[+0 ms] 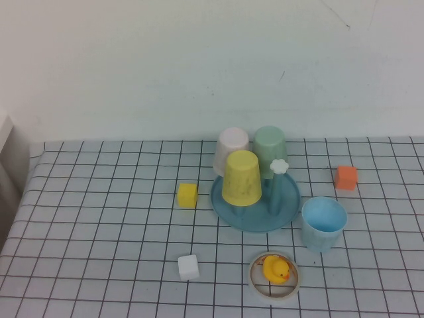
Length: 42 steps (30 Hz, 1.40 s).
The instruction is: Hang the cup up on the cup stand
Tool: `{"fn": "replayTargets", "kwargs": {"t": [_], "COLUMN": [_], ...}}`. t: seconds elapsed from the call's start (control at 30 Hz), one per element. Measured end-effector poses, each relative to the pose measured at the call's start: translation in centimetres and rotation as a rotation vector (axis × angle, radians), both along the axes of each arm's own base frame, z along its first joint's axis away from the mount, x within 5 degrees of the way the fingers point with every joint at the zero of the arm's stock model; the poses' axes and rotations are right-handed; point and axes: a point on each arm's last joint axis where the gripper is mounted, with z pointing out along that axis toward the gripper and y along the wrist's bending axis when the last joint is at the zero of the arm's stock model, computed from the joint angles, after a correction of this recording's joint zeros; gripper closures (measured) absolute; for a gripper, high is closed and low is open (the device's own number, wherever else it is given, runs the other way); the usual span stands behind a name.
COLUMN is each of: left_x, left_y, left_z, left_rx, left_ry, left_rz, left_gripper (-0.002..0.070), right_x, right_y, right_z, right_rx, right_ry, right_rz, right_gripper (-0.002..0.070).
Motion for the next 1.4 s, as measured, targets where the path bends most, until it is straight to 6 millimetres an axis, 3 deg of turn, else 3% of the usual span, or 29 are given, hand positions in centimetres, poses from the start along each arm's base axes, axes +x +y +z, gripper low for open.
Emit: {"fn": "replayTargets", "kwargs": {"t": [0.23,0.43,0.53,0.67,0.8,1.03,1.27,1.4], "left_x": [-0.3,-0.4,-0.9,-1.5,-1.5,1.2,3.7,4.4], "left_y": [0.1,0.9,1.1,1.2,1.1,0.6,0.3,0.2], "left_z": [0.4,0.9,3.7,6.2,6.9,4.6,1.6,0.5], "left_rx": [-0.021,-0.169,-0.143,0.03,0.09,0.098,0.034,0.041], "left_ry": [-0.054,-0.048,-0.018,0.131,0.27,0.616,0.889,0.981], "left_rz": [-0.011,-0.019,0.021,0.145,0.162,0.104,0.064,0.063], "left_gripper": [0.0676,0.0676,0.0676,0.0676,0.0676,0.0676,0.0676,0.0676], "right_x": [0.5,0.8,0.2,0.6,2.8,8.0,12.5,15.5], "right_y": [-0.5,-0.8,-0.9,-1.0,-1.2,-1.5,-1.1,0.5], "right_z": [-0.5,0.4,3.0,4.9,4.7,1.5,0.7,0.3], "right_rx": [0.072,0.099,0.025,-0.07,-0.121,-0.147,-0.126,-0.206], "right_ry": [0.075,0.197,0.323,0.44,0.677,1.163,1.41,1.533], "right_rz": [-0.005,-0.043,-0.116,-0.181,-0.196,-0.166,-0.074,0.086], "right_gripper": [0.0678,0.0678,0.0678,0.0678,0.0678,0.0678,0.0678,0.0678]}}
